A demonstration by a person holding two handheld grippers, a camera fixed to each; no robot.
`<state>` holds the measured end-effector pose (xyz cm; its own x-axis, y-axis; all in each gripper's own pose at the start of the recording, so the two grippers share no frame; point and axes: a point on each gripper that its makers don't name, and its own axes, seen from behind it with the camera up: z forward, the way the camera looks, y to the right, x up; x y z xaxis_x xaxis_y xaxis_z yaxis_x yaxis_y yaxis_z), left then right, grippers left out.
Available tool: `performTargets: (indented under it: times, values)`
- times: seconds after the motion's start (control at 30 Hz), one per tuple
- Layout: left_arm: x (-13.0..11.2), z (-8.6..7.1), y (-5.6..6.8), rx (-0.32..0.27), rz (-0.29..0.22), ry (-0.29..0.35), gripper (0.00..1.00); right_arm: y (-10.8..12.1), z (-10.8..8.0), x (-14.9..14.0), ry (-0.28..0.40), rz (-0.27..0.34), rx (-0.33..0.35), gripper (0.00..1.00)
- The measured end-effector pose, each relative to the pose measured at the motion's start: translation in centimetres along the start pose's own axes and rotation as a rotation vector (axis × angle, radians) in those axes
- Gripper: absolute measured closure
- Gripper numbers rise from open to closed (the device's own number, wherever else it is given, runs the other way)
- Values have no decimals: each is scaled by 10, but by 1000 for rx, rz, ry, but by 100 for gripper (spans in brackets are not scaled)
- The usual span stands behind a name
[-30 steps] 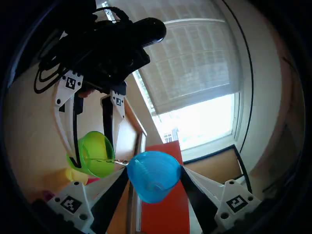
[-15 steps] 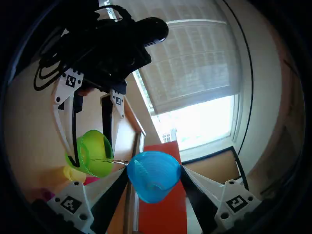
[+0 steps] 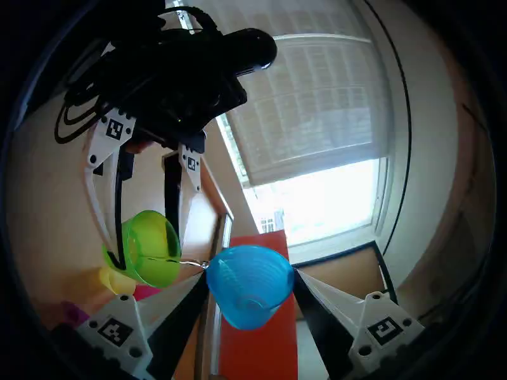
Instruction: Pour water
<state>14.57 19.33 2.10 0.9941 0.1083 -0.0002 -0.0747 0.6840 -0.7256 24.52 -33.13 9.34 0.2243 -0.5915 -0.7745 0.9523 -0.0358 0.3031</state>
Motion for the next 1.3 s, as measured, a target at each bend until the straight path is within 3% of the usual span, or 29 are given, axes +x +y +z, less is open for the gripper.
performTargets:
  times: [1.3]
  values:
    - [-4, 2, 2, -3, -7, -2, 11, -5, 0, 3, -3, -76, -4, 6]
